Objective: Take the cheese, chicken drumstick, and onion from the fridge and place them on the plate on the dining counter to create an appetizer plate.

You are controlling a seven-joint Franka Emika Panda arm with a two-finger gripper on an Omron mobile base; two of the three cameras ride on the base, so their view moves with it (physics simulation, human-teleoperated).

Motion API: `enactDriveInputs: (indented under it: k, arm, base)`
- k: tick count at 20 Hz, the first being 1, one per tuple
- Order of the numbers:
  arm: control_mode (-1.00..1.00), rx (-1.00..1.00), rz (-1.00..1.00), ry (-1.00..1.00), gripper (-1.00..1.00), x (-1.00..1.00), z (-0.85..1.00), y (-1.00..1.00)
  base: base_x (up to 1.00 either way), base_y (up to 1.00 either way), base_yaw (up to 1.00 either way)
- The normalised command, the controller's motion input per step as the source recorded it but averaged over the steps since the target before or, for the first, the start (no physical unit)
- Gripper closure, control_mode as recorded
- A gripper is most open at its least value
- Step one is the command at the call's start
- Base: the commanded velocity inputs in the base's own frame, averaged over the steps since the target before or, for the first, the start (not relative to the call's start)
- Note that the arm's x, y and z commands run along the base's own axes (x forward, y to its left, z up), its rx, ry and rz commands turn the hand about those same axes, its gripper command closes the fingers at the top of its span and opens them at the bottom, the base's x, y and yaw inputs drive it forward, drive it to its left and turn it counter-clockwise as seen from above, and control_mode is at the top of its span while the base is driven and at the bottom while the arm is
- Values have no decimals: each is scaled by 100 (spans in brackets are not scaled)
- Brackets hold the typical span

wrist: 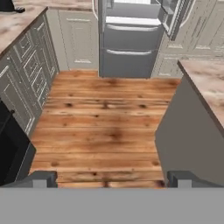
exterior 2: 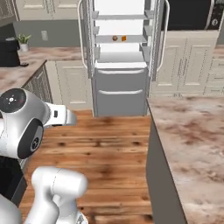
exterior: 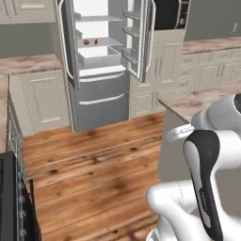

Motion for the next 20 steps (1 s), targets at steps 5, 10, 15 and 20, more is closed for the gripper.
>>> enactDriveInputs:
  k: [5, 10, 15, 20]
  arm:
    - [100, 0, 0, 0, -100, 0, 0, 0]
    - [100, 0, 0, 0, -100, 0, 0, 0]
    - [100, 0, 0, 0, -100, 0, 0, 0]
    - [100, 0, 0, 0, -100, 0, 0, 0]
  base:
    - [100, -9, 0]
    - [100, -42, 0]
    - [100, -42, 0]
    - [100, -4, 0]
